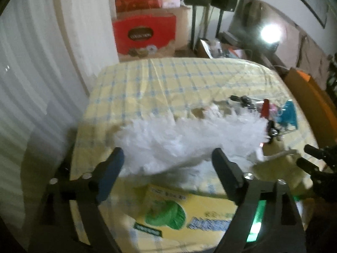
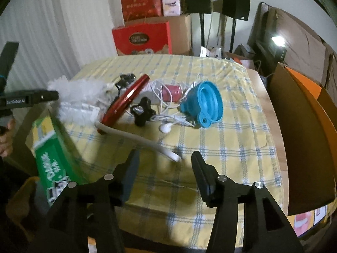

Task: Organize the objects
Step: 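Grasp the end of the white duster handle with the right gripper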

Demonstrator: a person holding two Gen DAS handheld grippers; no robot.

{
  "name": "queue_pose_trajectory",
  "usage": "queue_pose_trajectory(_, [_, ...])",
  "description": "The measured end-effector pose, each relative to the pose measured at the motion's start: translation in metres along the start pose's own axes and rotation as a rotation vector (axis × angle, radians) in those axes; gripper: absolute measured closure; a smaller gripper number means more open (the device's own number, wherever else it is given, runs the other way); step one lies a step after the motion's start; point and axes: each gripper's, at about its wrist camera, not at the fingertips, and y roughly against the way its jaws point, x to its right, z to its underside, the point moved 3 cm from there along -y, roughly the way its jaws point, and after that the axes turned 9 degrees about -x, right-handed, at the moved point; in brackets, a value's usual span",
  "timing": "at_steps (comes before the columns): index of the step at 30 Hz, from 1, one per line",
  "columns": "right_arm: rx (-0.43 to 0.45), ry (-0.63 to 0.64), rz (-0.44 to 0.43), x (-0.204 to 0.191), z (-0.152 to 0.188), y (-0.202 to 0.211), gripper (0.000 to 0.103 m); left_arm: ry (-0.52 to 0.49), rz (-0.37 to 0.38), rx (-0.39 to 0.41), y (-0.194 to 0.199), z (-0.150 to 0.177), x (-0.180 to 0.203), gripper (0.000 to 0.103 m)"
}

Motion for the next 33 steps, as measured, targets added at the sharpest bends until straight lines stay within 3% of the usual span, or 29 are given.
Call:
queue_pose_trajectory(6, [-0.048, 0.018, -0.008, -0.001, 0.001, -0.026, 0.05, 0.014, 0.063, -0.041, -0.023, -0.001, -0.003, 0.011])
queue_pose_trajectory(12, [-0.057, 0.032, 0.005, 0.0, 0.001, -0.031, 0.072, 0.02, 0.119, -0.036, -0.032, 0.001, -0.011, 0.007])
queue_pose_trajectory(19, [-0.052, 0.027, -0.002, 0.001, 0.001, -0.03, 0.075, 0.15, 0.215, -0.084, -0.044, -0.009, -0.03, 0.007])
queue_pose_trajectory(25, [-0.053, 0.028, -0.001, 0.001, 0.001, -0.03, 0.075, 0.187, 0.218, -0.091, -0.054, -0.012, -0.035, 0.008])
queue_pose_trajectory(33, [-0.045, 0.046, 0.005, -0.004, 0.001, -0.031, 0.077, 0.203, 0.238, -0.088, -0.051, -0.008, -0.032, 0.047])
